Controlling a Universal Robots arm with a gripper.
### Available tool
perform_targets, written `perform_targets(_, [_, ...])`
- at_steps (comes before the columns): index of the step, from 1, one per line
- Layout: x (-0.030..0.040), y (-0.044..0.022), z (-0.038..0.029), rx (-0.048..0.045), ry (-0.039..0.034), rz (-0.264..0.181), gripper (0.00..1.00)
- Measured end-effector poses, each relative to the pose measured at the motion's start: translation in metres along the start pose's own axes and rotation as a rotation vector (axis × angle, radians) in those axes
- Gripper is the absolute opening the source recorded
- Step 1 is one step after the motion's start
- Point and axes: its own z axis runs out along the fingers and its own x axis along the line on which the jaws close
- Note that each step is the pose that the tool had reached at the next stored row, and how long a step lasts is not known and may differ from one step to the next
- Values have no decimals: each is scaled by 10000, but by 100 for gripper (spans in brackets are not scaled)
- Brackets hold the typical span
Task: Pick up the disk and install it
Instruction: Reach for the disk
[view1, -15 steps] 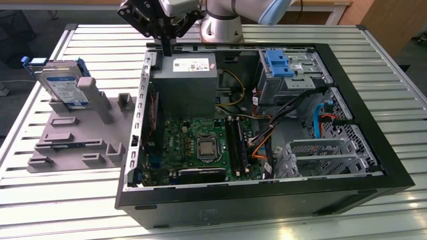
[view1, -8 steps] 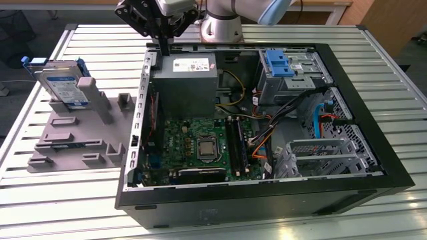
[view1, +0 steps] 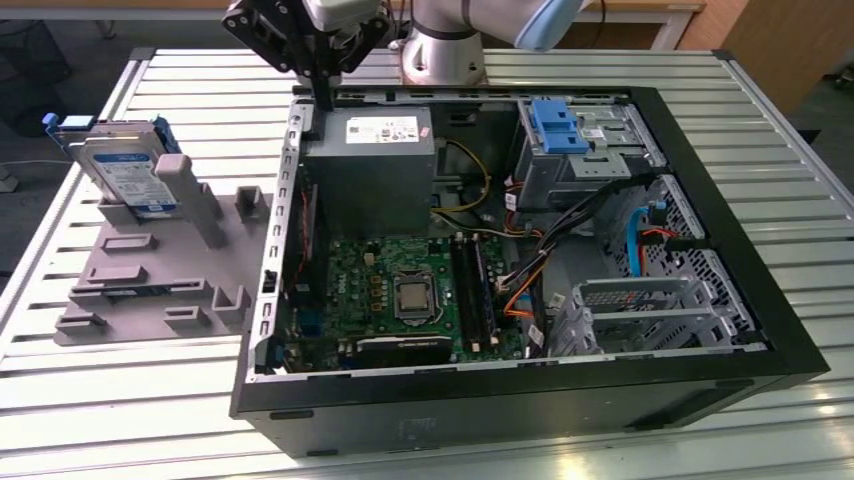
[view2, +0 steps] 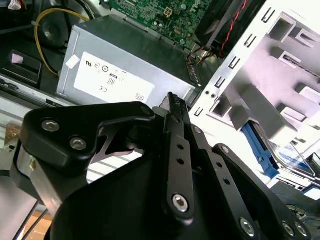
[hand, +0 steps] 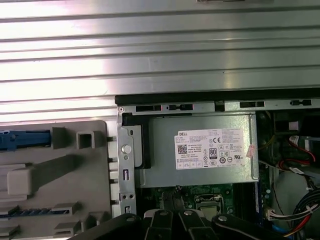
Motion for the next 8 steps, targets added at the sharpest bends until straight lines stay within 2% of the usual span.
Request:
perform_targets(5, [58, 40, 1, 0, 0, 1, 11])
perform_targets(8, [67, 46, 1, -1, -1, -1, 11])
